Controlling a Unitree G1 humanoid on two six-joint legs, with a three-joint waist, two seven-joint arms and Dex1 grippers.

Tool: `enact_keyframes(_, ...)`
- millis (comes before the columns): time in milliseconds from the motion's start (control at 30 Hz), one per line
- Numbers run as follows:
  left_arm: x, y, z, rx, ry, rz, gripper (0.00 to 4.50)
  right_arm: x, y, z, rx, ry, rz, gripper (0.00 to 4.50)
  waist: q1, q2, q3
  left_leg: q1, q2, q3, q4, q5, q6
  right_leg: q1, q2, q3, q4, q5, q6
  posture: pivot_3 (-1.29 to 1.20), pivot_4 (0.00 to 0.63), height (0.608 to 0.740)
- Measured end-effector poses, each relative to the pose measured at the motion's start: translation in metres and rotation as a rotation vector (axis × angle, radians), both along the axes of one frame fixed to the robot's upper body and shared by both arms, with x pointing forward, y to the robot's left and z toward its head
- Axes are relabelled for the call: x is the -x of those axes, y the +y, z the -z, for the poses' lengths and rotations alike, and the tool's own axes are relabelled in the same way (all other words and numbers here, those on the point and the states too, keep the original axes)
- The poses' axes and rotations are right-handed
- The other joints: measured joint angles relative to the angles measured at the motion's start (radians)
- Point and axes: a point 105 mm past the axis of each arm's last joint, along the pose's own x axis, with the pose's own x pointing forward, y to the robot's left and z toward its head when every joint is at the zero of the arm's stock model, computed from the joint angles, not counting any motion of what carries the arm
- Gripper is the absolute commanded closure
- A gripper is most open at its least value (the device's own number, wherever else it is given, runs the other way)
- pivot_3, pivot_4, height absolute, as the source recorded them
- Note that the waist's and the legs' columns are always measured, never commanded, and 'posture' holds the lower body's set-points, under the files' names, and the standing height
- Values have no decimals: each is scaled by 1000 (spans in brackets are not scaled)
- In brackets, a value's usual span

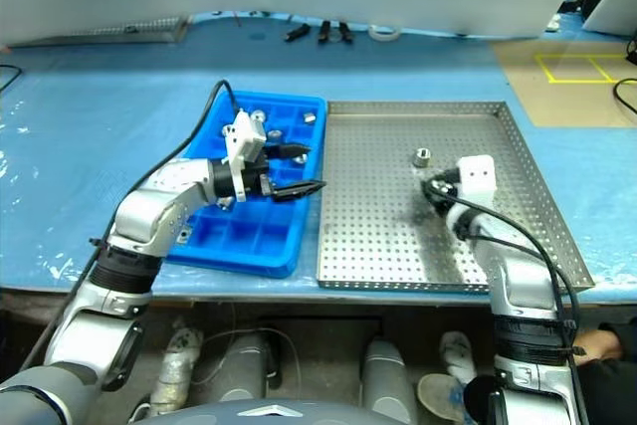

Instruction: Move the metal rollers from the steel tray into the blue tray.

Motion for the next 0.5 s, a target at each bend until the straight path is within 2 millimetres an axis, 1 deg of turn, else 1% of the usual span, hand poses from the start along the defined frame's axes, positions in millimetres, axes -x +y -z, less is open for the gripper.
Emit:
enact_keyframes(33, 3, 5, -2, -4, -7, -4, 0, -1, 20, -14, -17, -38, -88, 2795, 1, 0, 0, 0, 0, 0, 0, 0, 0, 0, 0, 0, 0, 0, 0, -5, 150, 740)
enact_keyframes(100, 5, 14, -6, -16, -24, -27, 0, -1, 47, -34, -26, -92, -211, 2795, 3, 0, 0, 0, 0, 0, -1, 0, 0, 0, 0, 0, 0, 0, 0, 45, 150, 740)
enact_keyframes(133, 4, 21, -8, -21, -33, -55, 0, -2, 62, -44, -26, -118, -273, 2795, 5, 0, 0, 0, 0, 0, -1, 0, -1, 0, 0, -1, 0, 0, 0, 78, 150, 740)
enact_keyframes(200, -2, 38, -13, -21, -50, -127, 0, -5, 84, -57, -27, -152, -364, 2795, 14, 0, 0, 0, 0, -1, -1, 1, -1, 0, 0, -2, 0, 0, 0, 110, 150, 740)
enact_keyframes(233, -3, 46, -16, -20, -60, -159, 0, -8, 92, -60, -28, -156, -398, 2795, 22, 0, 0, 0, 0, -1, -1, 1, -1, 0, 0, -2, 0, 0, 0, 145, 150, 740)
enact_keyframes(300, -2, 60, -16, -26, -68, -211, 0, -13, 103, -59, -17, -148, -445, 2795, 35, 0, 0, -1, 0, -1, -2, 1, -2, 0, 0, -2, -1, 0, 0, 186, 150, 740)
enact_keyframes(367, 2, 71, -12, -30, -60, -251, 0, -18, 109, -53, 0, -126, -474, 2795, 55, 0, 0, -2, 0, -1, -2, 2, -4, -1, -1, -3, -2, 0, 0, 236, 150, 740)
enact_keyframes(433, 11, 87, -3, -39, -34, -309, 0, -16, 121, -44, 30, -85, -556, 2795, 65, 0, 0, -4, 0, -2, -2, 2, -4, -1, -1, -5, -2, 0, 0, 283, 150, 740)
enact_keyframes(500, 18, 97, 1, -43, -22, -352, 0, -10, 128, -36, 67, -55, -626, 2795, 83, 0, 0, -5, 0, -3, -4, 2, -4, -2, 0, -6, -3, 0, 0, 306, 150, 740)
